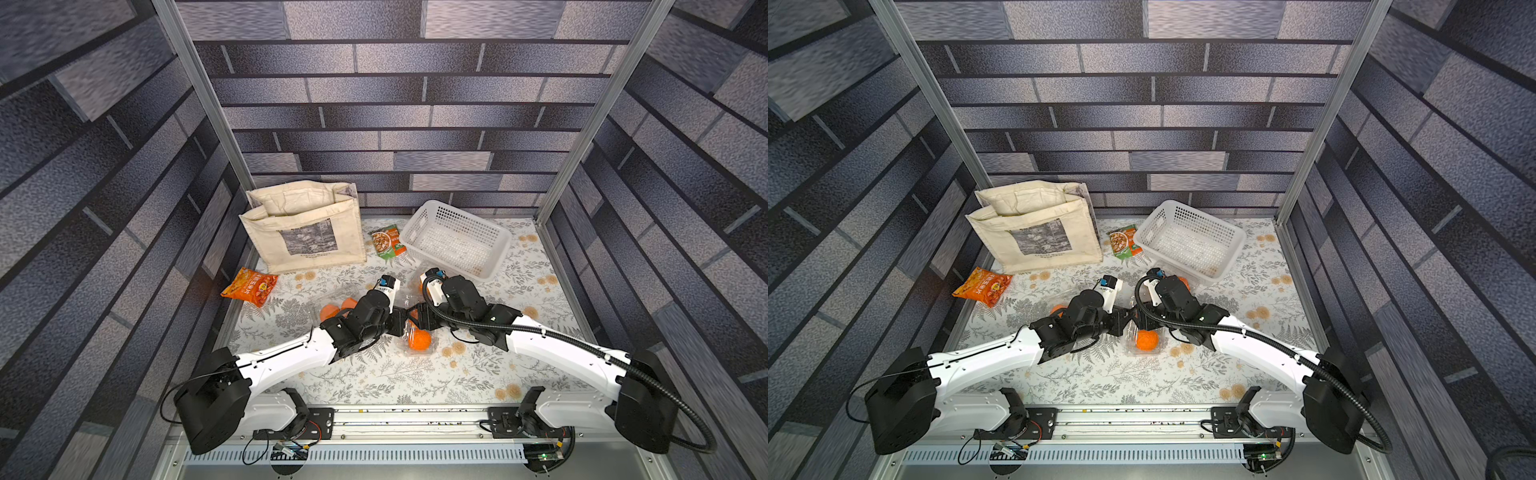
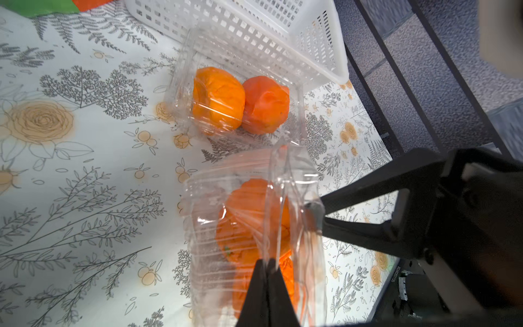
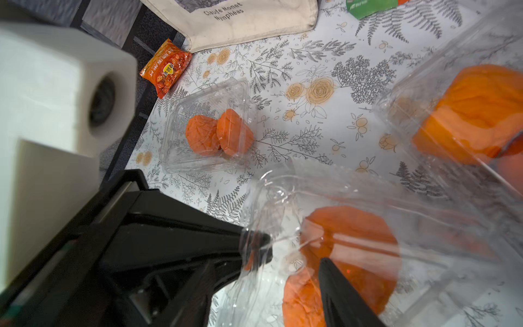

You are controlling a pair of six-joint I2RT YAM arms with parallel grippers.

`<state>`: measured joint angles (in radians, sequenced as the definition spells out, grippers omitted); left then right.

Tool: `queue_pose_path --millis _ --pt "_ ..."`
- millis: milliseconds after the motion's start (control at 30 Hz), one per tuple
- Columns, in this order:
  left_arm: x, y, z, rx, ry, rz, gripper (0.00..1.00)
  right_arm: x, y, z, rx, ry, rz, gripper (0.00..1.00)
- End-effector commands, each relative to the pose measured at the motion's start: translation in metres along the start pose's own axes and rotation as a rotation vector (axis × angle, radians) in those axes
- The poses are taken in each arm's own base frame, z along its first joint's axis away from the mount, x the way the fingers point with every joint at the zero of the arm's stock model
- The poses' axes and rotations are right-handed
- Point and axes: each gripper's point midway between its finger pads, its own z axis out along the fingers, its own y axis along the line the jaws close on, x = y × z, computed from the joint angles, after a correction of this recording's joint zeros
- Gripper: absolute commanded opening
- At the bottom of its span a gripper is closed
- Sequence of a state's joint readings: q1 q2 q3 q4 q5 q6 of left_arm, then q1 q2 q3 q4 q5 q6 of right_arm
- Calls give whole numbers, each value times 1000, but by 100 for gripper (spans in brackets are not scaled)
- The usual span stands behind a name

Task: Take oranges out of containers
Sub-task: Open the packing box at the center of the board.

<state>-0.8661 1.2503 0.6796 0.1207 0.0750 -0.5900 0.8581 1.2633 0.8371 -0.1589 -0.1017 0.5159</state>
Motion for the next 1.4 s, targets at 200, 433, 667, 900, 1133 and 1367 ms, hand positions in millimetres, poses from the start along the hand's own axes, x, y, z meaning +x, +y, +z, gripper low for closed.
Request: queue_pose_path --millis 200,433,667,900,1133,1367 --pt "-40 -63 -26 176 -138 123 0 5 -1 12 71 48 -44 41" --pt "-35 -83 -26 209 -128 201 0 7 -2 19 91 63 -36 7" --pt "-33 -69 -20 138 -115 166 0 6 -4 15 86 24 -10 0" --pt "-38 -6 -24 -14 -126 -46 0 5 -16 -2 135 -30 -6 0" --pt "-43 49 -36 -151 -131 -135 0 13 -30 -17 175 -67 16 0" --pt "-37 61 -35 -152 -105 -157 0 18 -41 -39 215 -92 17 0"
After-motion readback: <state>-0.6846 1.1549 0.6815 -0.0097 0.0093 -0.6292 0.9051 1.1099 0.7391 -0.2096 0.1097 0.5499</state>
